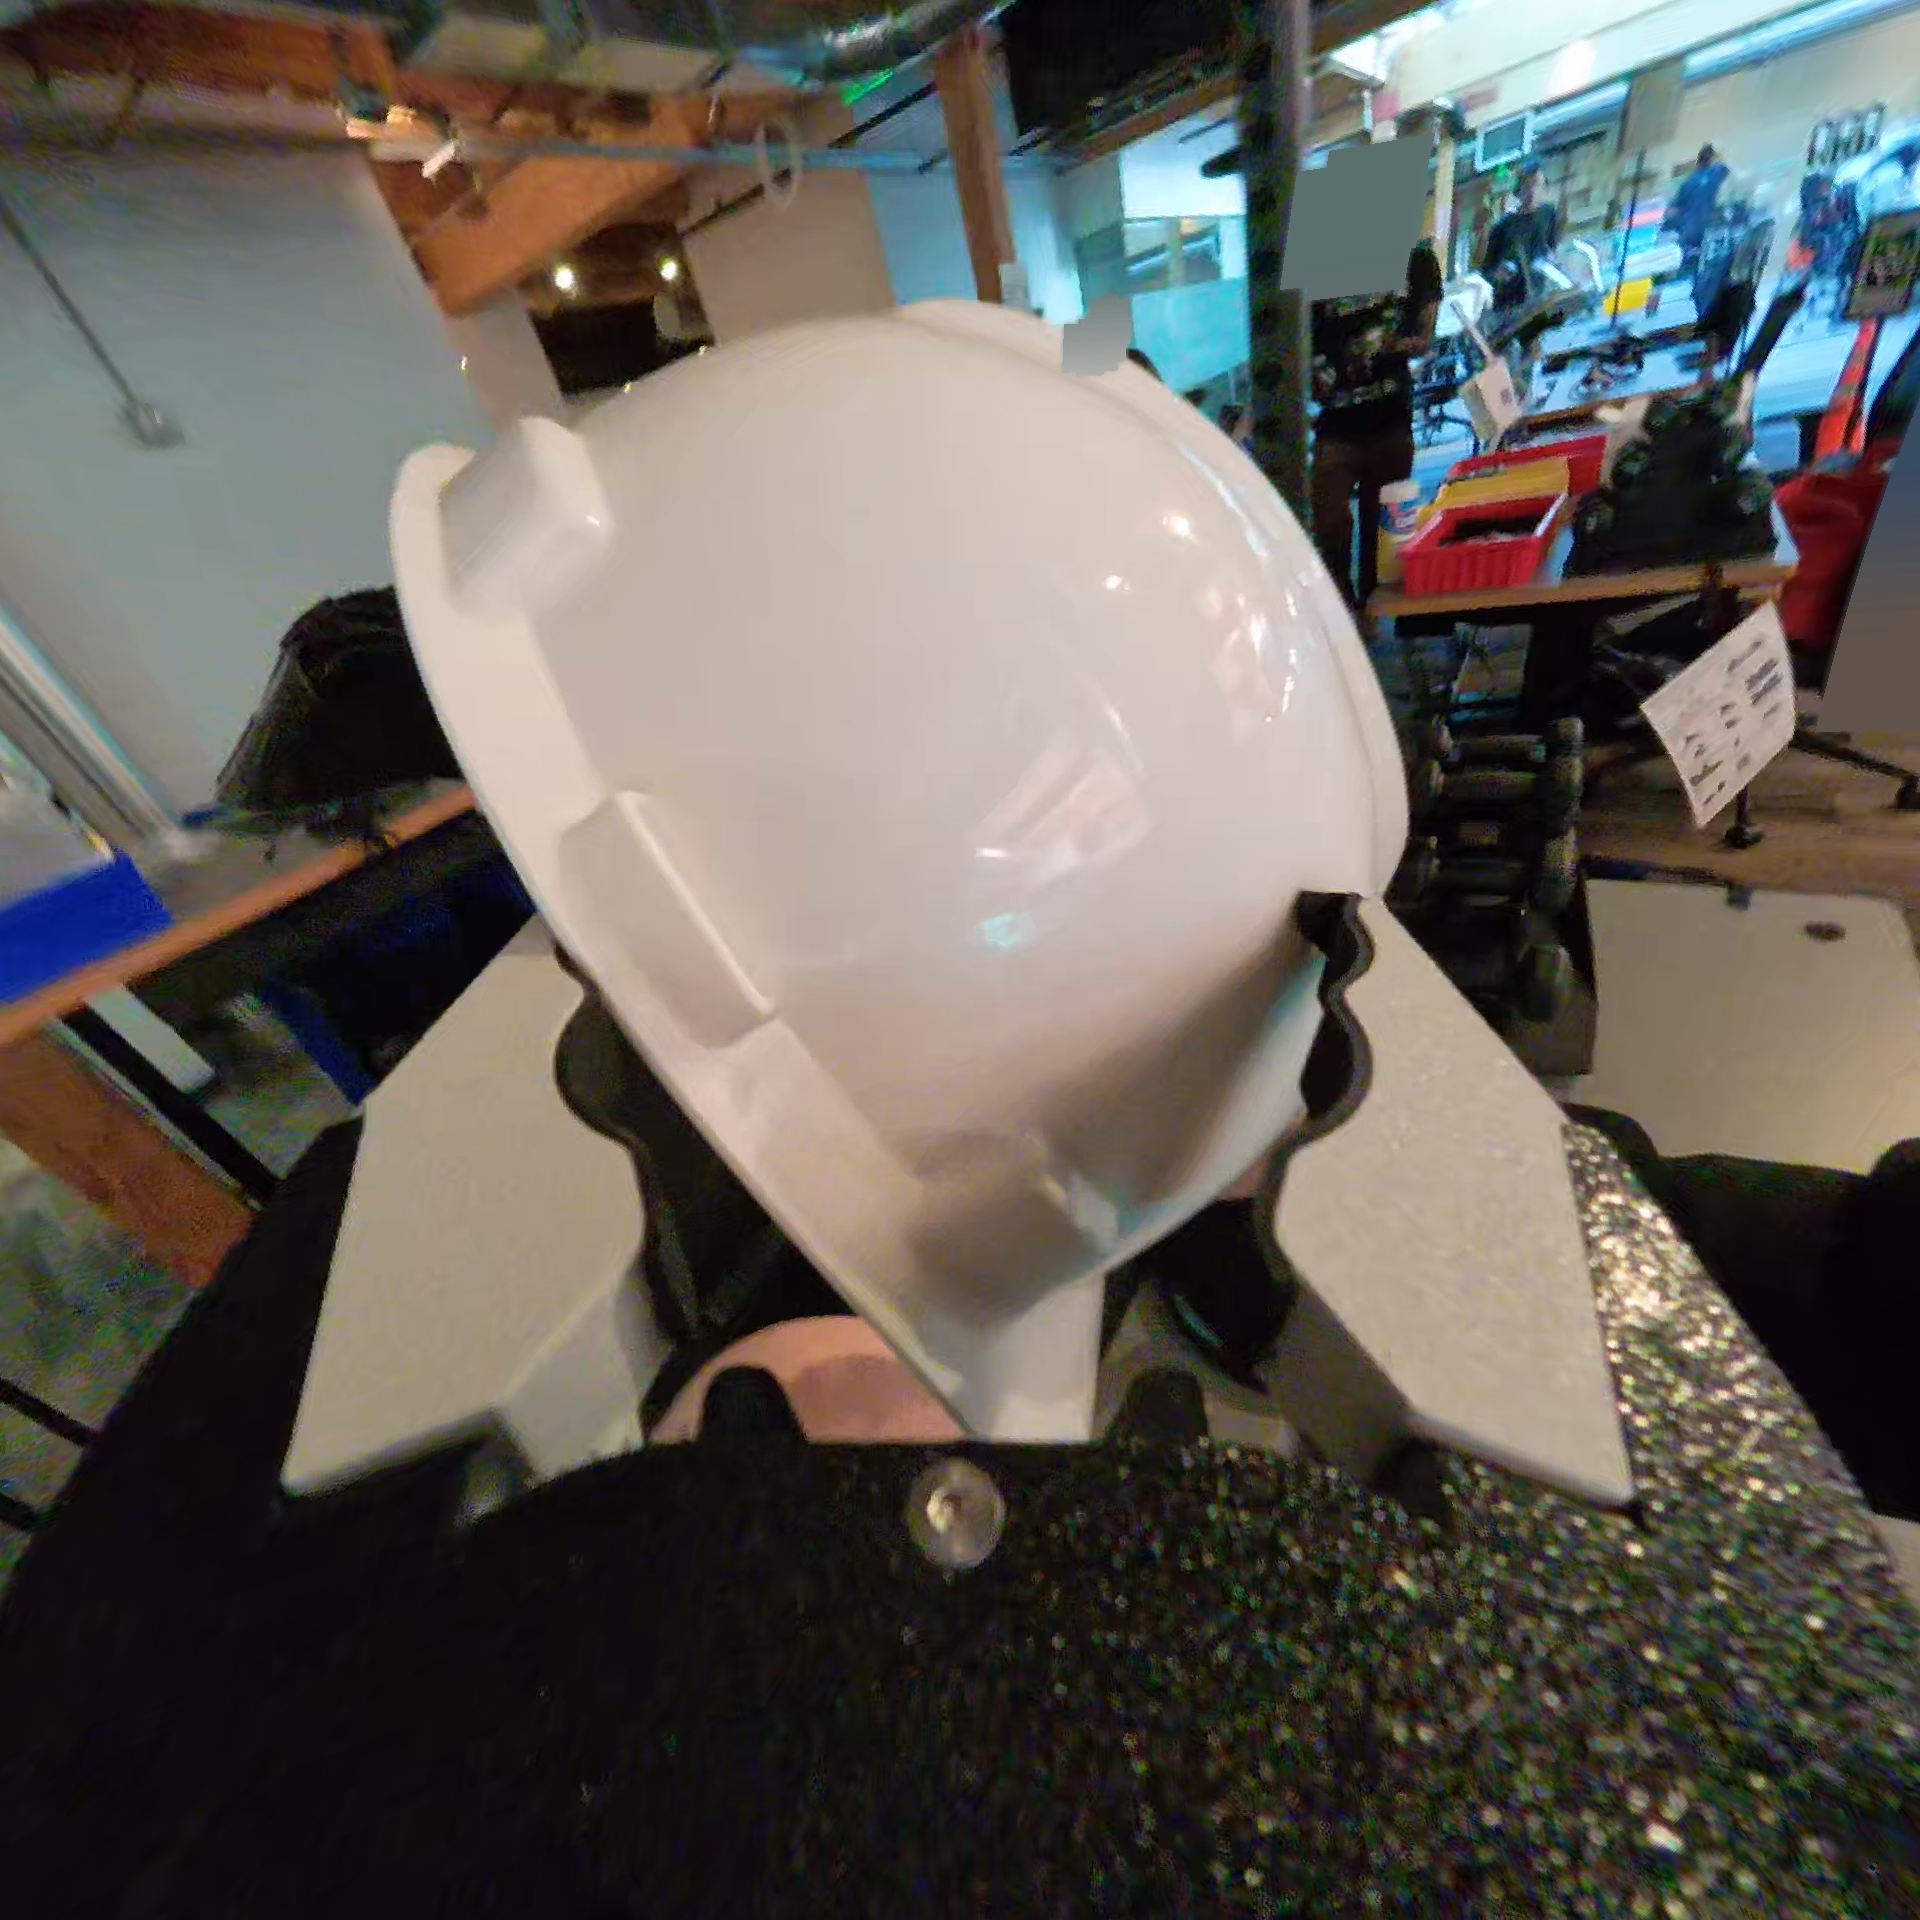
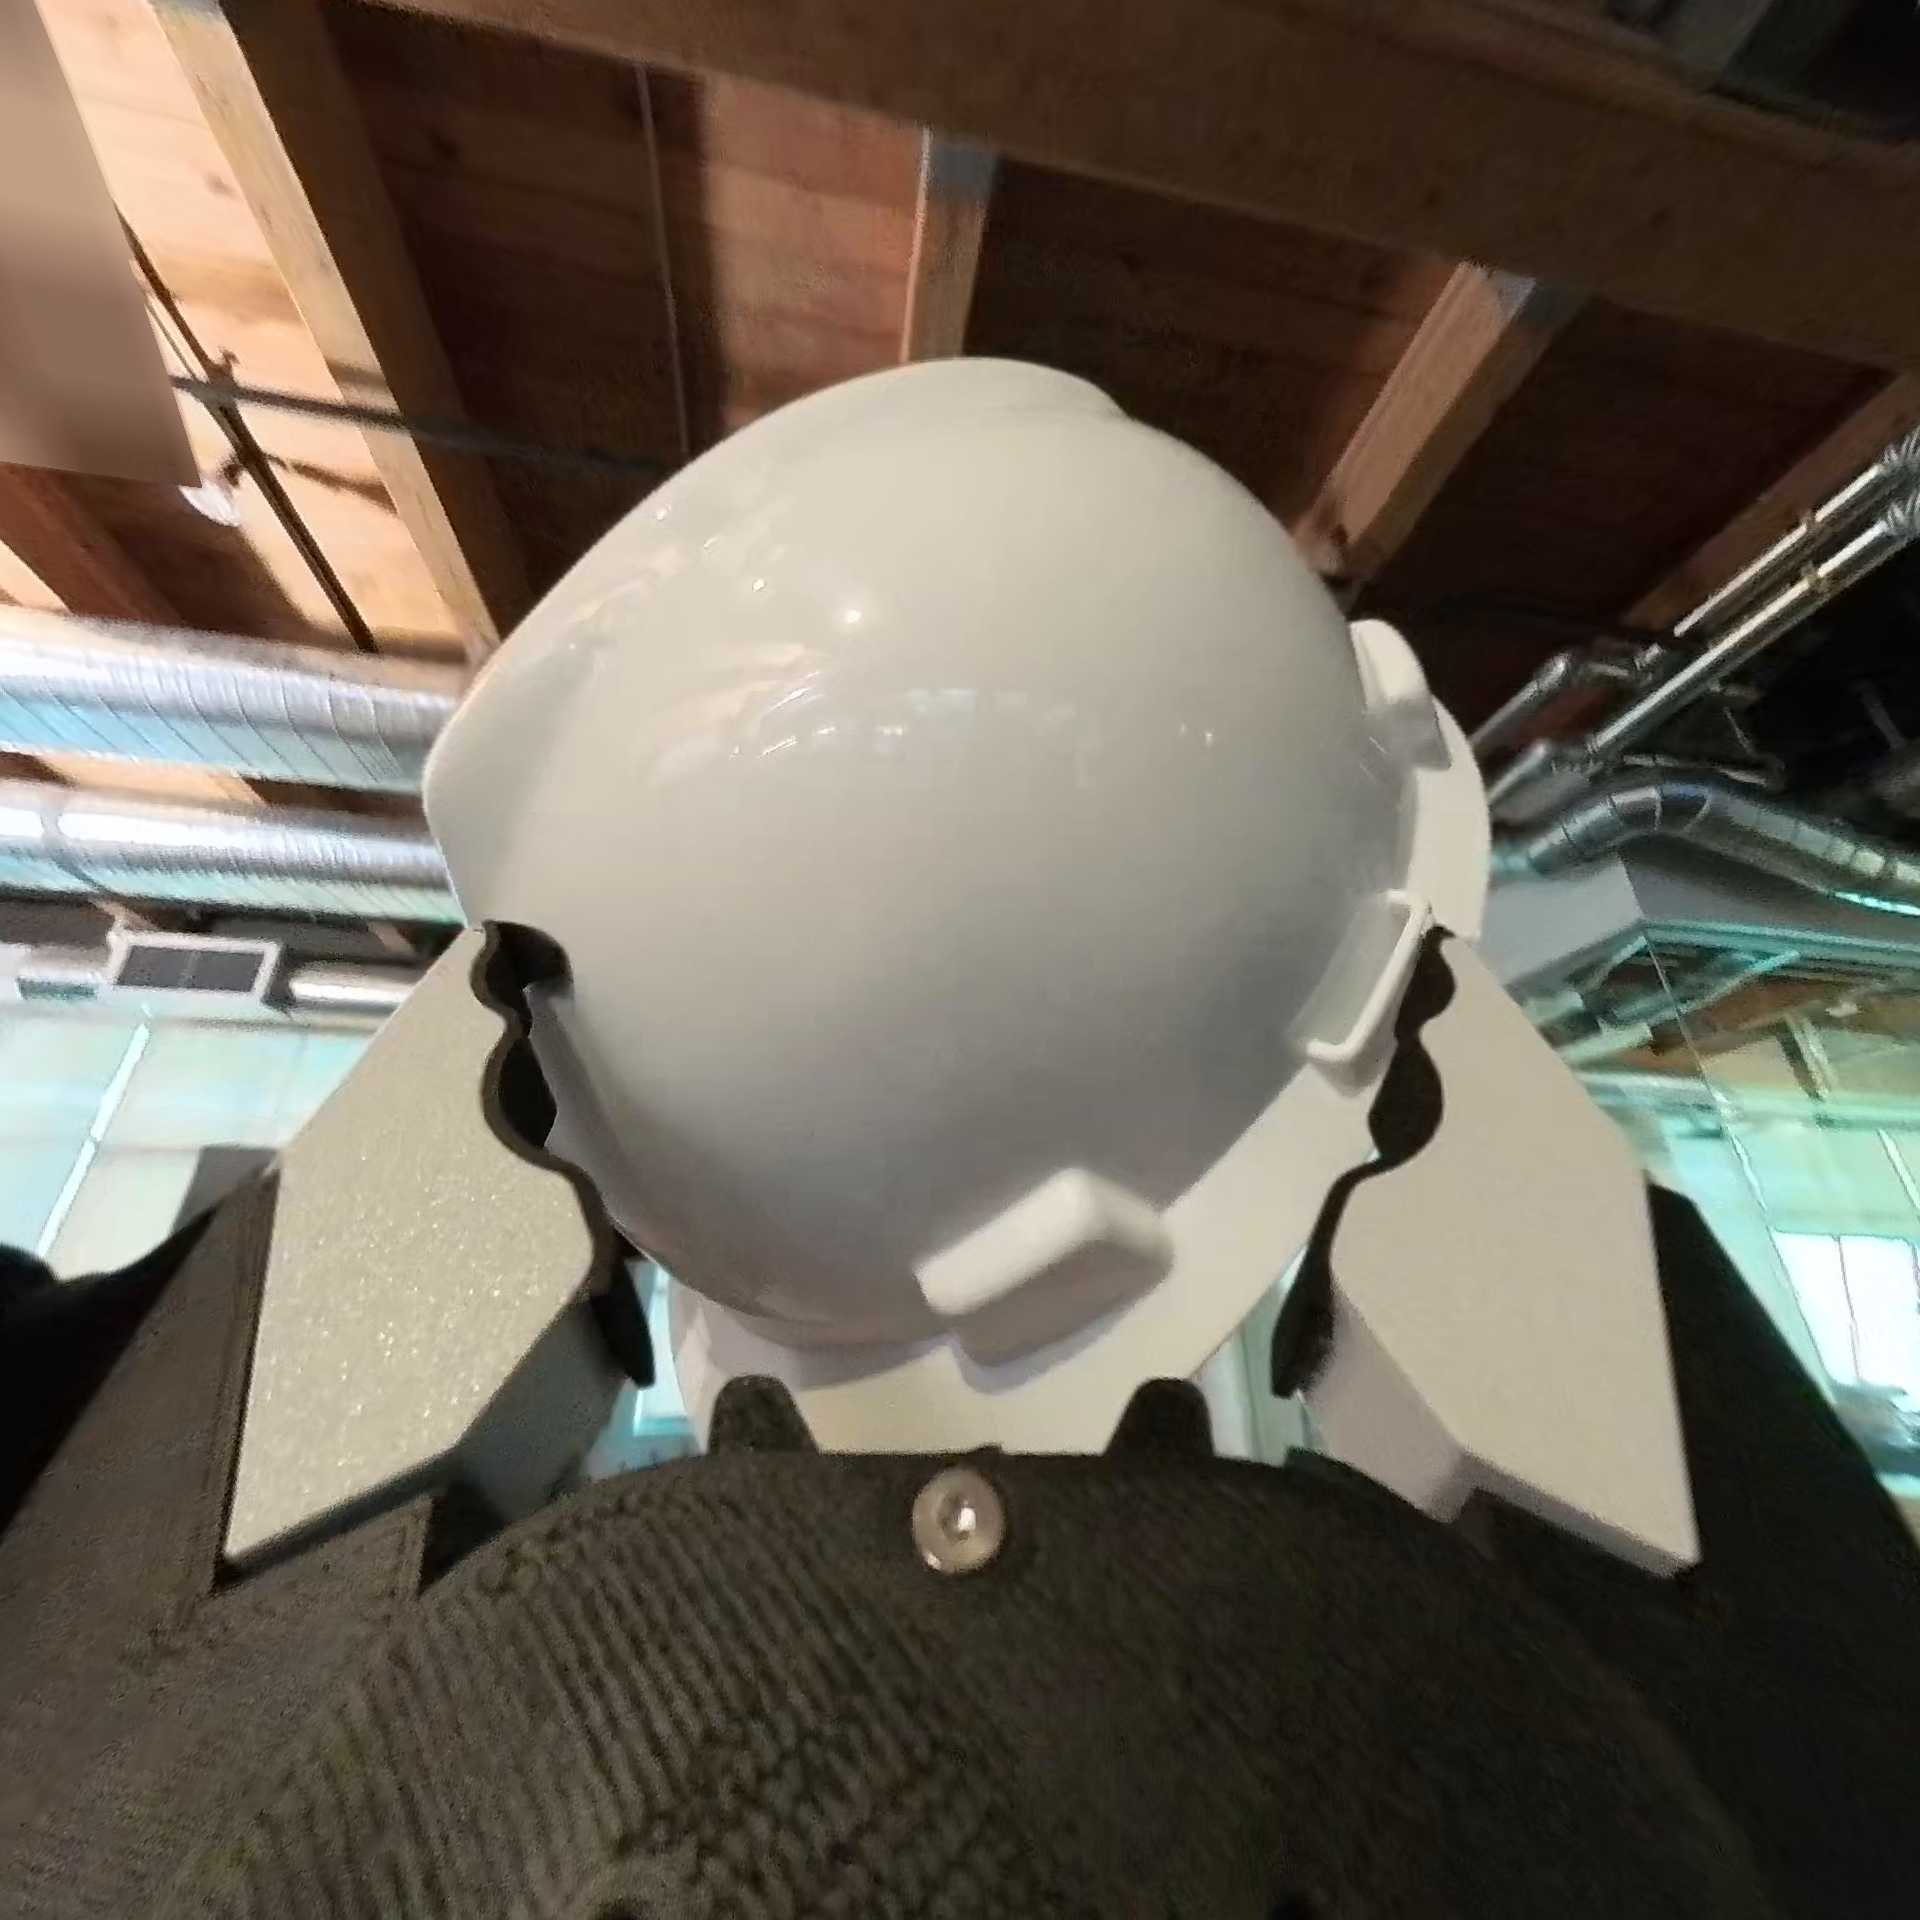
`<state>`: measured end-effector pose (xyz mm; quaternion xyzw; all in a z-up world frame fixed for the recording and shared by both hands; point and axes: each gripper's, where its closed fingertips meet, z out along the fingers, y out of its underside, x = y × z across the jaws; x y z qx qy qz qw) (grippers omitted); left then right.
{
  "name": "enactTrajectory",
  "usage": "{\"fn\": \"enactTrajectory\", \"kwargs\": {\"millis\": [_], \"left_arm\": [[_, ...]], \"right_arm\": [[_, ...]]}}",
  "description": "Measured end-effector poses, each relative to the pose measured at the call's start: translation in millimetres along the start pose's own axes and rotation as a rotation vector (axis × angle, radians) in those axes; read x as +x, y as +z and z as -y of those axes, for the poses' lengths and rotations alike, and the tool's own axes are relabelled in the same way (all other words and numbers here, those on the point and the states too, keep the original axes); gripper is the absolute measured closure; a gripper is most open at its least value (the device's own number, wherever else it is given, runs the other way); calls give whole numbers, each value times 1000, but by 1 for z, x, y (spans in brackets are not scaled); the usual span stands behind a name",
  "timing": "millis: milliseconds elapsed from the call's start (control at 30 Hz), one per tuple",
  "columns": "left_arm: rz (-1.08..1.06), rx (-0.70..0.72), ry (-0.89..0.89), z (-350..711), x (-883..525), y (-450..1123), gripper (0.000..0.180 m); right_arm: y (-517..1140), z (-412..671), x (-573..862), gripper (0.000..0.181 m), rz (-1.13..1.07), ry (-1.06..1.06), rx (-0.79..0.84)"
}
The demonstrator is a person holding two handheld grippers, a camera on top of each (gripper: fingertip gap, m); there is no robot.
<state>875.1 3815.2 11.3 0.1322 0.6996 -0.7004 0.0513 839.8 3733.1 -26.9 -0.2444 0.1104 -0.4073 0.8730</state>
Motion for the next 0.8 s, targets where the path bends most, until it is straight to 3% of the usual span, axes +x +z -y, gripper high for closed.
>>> {"fn": "enactTrajectory", "kwargs": {"millis": [233,567,733,800], "left_arm": [[40,68,-348,-82,-22,2,46],[81,2,-847,-230,-57,7,43],[136,-17,-1005,-285,-75,18,41],[173,-31,-1069,-307,-76,21,38]], "right_arm": [[-25,-34,32,22,-65,43,-230],[-82,-133,94,22,-220,213,-601],[-110,-178,129,22,-261,319,-772],[-118,-191,135,33,-249,322,-812]]}}
